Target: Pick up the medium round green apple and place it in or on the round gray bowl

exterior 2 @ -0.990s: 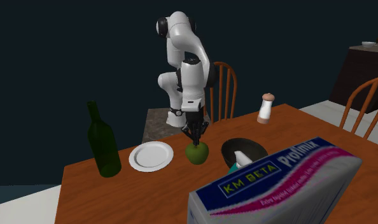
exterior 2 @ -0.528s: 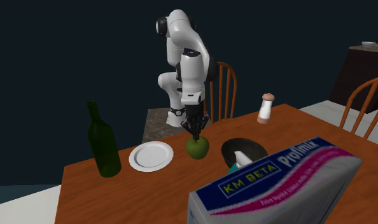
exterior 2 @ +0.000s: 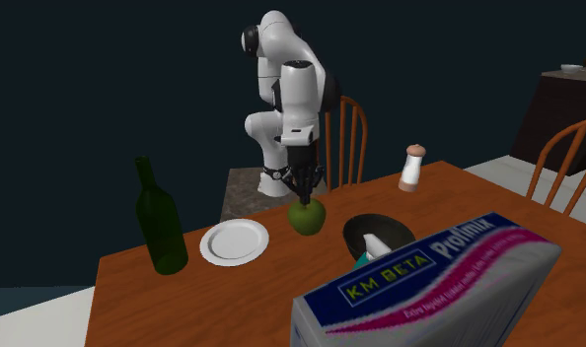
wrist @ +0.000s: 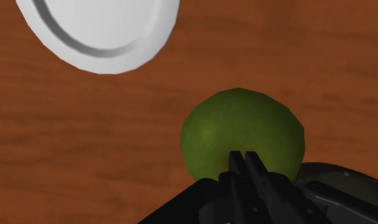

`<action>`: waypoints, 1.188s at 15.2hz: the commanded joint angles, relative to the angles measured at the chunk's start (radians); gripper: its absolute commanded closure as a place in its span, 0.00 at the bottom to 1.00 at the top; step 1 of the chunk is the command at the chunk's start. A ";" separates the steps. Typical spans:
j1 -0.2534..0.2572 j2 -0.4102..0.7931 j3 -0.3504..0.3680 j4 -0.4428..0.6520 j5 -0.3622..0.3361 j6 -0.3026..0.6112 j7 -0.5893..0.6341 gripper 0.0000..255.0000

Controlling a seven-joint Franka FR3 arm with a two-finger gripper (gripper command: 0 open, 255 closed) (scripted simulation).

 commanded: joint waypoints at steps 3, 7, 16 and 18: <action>-0.001 -0.019 -0.001 0.036 -0.002 -0.054 0.001 1.00; -0.001 -0.033 0.000 0.076 -0.004 -0.109 0.003 1.00; -0.001 -0.052 0.001 0.178 -0.007 -0.230 0.007 1.00; -0.001 -0.053 0.001 0.203 -0.007 -0.257 0.008 1.00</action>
